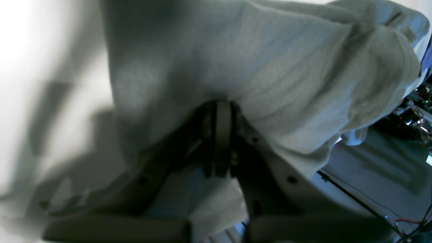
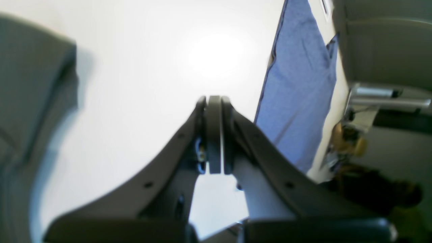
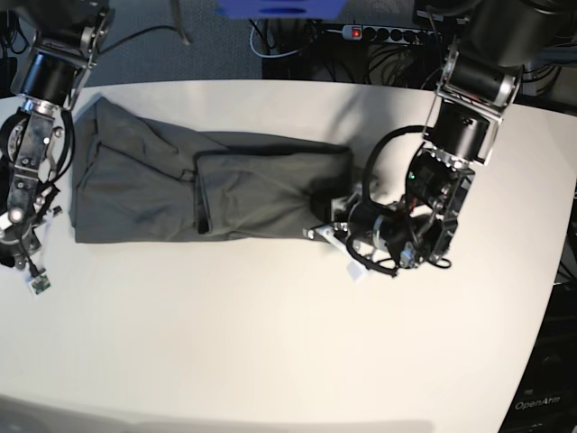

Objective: Fold the T-shirt properly
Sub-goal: 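Release the shirt with the right gripper and raise it away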

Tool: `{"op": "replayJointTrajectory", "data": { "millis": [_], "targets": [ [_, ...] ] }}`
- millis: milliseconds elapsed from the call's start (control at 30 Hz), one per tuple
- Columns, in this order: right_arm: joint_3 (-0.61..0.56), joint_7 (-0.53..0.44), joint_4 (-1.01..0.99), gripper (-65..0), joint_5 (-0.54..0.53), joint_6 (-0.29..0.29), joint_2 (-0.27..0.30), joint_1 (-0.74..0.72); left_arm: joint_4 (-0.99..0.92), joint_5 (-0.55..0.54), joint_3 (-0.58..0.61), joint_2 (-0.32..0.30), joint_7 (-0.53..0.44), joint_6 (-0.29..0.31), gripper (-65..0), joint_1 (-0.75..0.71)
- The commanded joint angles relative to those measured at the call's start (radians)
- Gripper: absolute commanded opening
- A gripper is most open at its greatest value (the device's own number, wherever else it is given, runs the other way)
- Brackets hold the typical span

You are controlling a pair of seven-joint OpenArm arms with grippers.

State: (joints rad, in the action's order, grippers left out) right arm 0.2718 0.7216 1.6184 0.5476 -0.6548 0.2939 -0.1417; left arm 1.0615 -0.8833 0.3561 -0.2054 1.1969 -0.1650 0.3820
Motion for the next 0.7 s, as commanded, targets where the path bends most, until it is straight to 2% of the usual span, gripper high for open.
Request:
{"op": "replayJointTrajectory", "data": {
  "millis": [0, 133, 233, 267, 333, 367, 467, 667],
  "targets": [
    [0.02, -0.009, 0.018, -64.9, 0.009, 0.03, 0.011, -0.025, -0.011, 0.138, 0.004, -0.022, -0.022, -0.037, -63.1, -0.008],
    [0.077, 0.002, 0.016, -64.4, 0.01, 0.112, -0.034, -0.072, -0.011, 0.138, 0.004, -0.018, -0.022, -0.037, -63.1, -0.008],
    [0.113, 0.051, 0.016, -64.3, 0.01, 0.191, -0.061, -0.106, -0.011, 0.138, 0.004, -0.018, -0.022, -0.037, -63.1, -0.008],
    [0.111, 0.057, 0.016, -64.3, 0.009, 0.2, -0.063, -0.108, -0.011, 0.138, 0.004, -0.018, -0.022, -0.037, -63.1, -0.008],
    [0.1, 0.054, 0.016, -64.3, 0.009, 0.177, -0.066, -0.101, -0.011, 0.137, 0.004, -0.018, -0.022, -0.037, -63.1, -0.008],
    [0.082, 0.054, 0.015, -64.4, 0.009, 0.137, -0.063, -0.088, -0.011, 0.137, 0.004, -0.018, -0.022, -0.037, -63.1, -0.008],
    [0.014, 0.051, 0.018, -64.7, 0.009, -0.043, -0.048, -0.043, -0.011, 0.137, 0.004, -0.018, -0.022, -0.037, -63.1, -0.008],
    [0.001, 0.057, 0.015, -64.7, 0.009, -0.043, -0.043, -0.039, -0.011, 0.137, 0.002, -0.018, -0.022, -0.037, -63.1, -0.008]
  ]
}}
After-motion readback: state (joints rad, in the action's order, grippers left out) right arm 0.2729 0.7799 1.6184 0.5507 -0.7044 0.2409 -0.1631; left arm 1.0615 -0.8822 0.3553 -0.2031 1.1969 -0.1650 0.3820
